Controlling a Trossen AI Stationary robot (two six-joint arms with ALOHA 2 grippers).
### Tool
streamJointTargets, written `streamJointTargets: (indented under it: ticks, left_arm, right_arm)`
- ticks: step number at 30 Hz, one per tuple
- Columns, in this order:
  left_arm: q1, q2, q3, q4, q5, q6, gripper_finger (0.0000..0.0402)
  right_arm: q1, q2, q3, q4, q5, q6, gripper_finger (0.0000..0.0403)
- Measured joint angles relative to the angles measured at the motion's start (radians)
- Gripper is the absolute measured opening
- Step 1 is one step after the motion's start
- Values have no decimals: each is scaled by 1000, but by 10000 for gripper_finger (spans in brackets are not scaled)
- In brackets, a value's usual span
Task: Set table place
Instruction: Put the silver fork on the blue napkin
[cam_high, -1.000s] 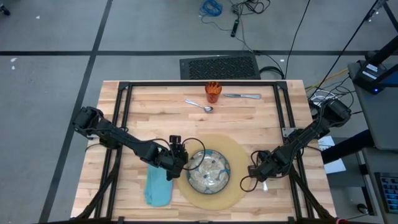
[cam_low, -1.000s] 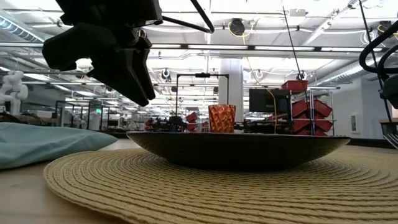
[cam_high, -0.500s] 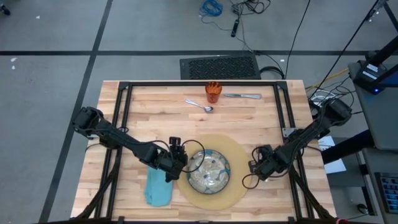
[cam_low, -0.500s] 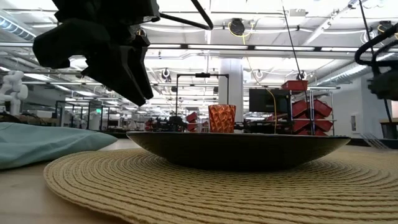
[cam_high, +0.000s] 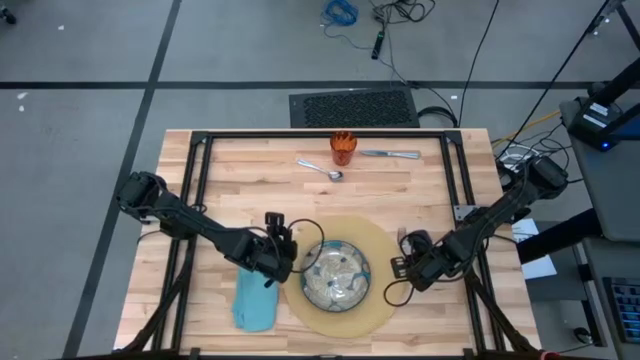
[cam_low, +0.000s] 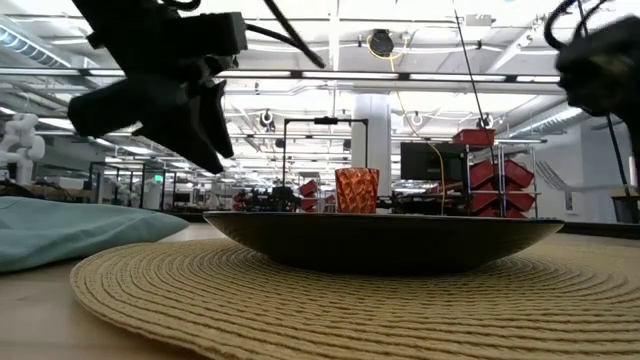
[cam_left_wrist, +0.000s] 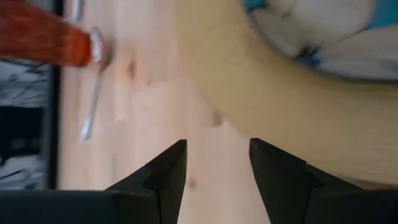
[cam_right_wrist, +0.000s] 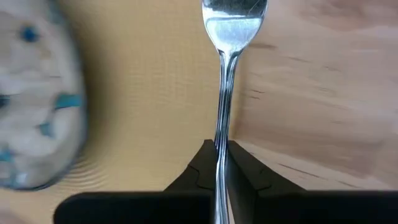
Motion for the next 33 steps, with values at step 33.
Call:
streamJointTargets:
  ticks: [33]
  left_arm:
    - [-48, -624, 0, -438, -241, -217, 161]
  right_arm:
    - [-302, 616, 790, 237, -35, -645, 0]
